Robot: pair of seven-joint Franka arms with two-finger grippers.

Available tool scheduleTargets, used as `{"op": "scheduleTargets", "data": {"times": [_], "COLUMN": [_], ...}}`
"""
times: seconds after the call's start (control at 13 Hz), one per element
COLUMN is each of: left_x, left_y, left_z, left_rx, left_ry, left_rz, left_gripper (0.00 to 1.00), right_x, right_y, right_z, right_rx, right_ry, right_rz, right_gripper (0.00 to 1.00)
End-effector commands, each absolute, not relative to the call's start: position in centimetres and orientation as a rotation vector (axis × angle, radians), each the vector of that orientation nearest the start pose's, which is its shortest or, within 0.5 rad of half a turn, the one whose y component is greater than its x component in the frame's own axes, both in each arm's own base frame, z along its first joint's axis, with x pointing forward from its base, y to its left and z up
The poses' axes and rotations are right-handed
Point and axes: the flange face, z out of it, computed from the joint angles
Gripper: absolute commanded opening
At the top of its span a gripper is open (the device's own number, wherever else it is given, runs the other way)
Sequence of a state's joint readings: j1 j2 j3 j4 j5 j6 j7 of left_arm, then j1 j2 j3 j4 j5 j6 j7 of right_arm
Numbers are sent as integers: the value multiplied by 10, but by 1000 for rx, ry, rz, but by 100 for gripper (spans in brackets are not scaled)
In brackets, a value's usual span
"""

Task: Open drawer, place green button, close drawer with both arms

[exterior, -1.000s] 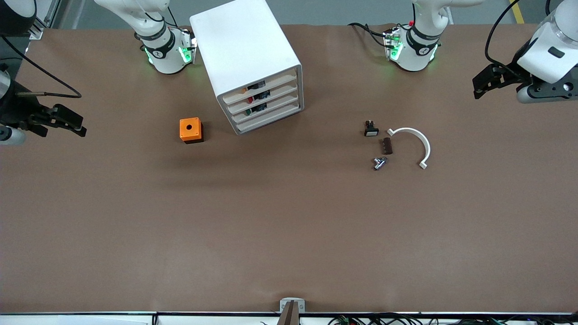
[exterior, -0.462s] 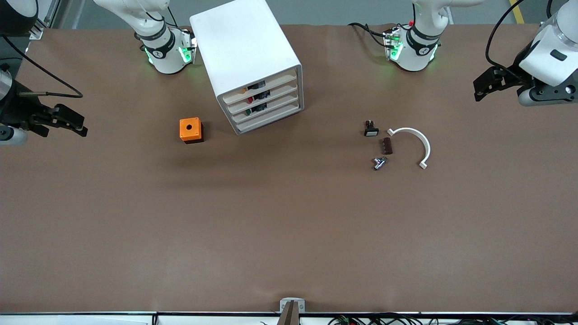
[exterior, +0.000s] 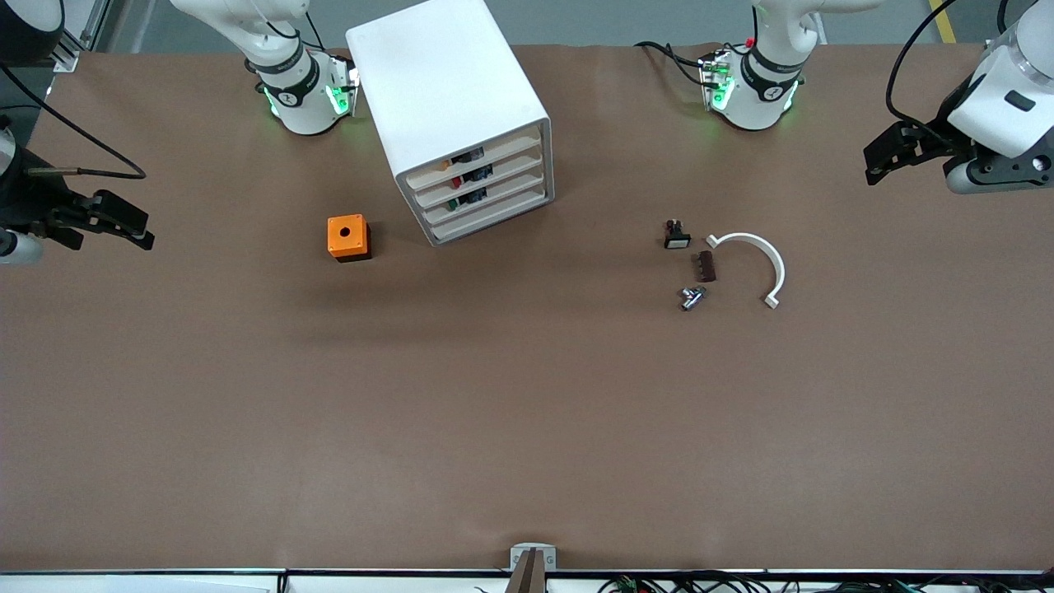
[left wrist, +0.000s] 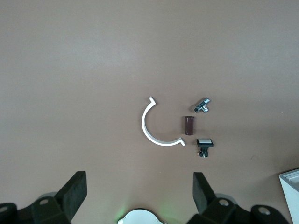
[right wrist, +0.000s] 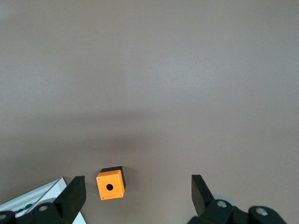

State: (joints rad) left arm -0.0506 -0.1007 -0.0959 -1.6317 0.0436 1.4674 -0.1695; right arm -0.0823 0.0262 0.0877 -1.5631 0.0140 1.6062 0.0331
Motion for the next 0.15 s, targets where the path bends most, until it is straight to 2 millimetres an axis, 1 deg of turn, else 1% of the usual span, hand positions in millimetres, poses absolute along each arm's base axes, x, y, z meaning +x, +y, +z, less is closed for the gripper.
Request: {"op": "scheduleTargets", "data": {"times": [0.0,0.08], "left_x": [509,509], "left_y": [-67,-66], "left_z": [646,646], "left_rx": [-3096,-3094], "left_ry": [-71,-73], "left_rz": [86,86], "left_gripper": [100,100], "right_x": [562,561], "right_y": [2,2], "right_z": [625,626], "right_rx": [-3146,-3144], "right_ry": [46,46], "right_rz": [-51,-48], "right_gripper": [100,100]}}
